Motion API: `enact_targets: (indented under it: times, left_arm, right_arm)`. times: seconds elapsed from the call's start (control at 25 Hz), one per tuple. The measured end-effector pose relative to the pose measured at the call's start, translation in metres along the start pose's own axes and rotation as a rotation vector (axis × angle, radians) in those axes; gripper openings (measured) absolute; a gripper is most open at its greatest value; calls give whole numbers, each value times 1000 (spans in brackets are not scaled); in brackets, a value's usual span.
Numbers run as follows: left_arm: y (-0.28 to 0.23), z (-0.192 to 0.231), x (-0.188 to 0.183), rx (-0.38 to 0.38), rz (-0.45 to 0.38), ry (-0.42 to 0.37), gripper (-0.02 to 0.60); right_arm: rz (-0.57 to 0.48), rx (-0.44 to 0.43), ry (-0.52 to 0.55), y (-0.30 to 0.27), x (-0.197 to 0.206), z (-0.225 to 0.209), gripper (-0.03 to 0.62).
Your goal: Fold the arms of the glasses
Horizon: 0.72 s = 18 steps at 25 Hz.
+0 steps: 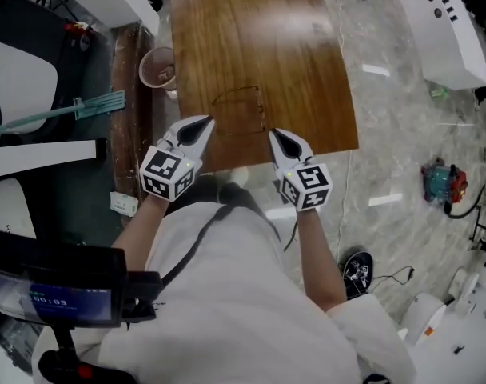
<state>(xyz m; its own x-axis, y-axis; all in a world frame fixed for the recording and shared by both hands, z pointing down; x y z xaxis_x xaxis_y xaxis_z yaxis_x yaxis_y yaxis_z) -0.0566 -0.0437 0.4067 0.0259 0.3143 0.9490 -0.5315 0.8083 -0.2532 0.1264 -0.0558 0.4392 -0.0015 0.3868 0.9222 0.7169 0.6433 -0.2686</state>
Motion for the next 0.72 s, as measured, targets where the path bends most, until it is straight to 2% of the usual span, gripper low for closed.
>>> enact_targets:
  times: [0.24, 0.72]
  left_arm:
    - [-12, 18, 7, 13, 23, 0, 5]
    - [-44, 50, 16, 120, 96, -4, 5]
  right_arm:
    - [5, 42, -19, -19, 2, -9, 9]
    - [48, 175, -42, -46, 14, -20, 18]
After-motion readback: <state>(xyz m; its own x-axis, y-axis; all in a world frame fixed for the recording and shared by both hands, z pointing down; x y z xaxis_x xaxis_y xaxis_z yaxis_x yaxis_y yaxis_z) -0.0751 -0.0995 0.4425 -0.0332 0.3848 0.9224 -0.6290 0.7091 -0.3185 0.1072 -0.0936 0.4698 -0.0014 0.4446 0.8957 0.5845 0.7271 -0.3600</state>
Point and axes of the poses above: the fingertips, and each gripper's own axes: y backward along the fingers, z to its left, x out of its underside, the point moved 4 cm from there along y, backward along the fingers, and after that the axes turned 9 degrees about -z, right-handed, at the moved point
